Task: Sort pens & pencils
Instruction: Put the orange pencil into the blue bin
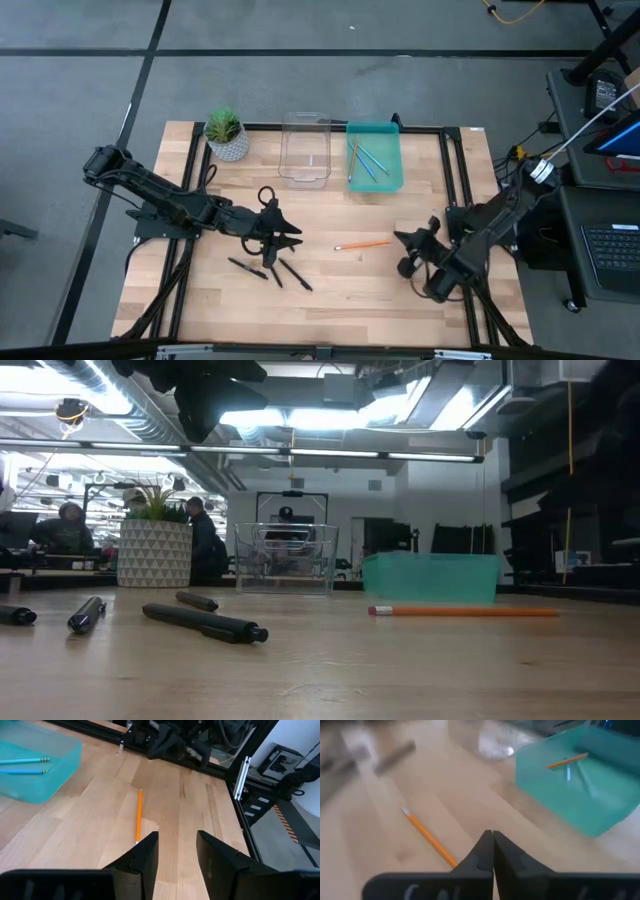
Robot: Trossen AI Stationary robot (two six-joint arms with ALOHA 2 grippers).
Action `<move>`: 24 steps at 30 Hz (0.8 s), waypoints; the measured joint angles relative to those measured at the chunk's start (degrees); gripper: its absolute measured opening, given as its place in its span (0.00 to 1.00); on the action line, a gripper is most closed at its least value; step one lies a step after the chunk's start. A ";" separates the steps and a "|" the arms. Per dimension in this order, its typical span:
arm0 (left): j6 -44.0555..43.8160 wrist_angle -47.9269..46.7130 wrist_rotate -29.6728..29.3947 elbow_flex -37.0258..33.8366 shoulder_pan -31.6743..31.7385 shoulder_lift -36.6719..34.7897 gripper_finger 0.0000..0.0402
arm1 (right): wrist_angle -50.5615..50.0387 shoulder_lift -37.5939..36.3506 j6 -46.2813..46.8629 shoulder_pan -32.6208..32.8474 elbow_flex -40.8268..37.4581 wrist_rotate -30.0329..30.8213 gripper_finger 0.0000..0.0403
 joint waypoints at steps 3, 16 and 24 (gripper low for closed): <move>0.26 -0.01 0.00 0.00 0.00 0.02 0.31 | 8.90 2.42 12.18 2.01 -4.86 6.17 0.00; 1.37 0.15 0.00 0.00 0.00 0.02 0.31 | 24.81 20.49 12.31 -1.08 -5.01 8.90 0.00; 1.33 0.47 0.00 0.00 0.00 0.02 0.31 | 24.80 27.64 12.38 -3.17 -3.23 8.68 0.00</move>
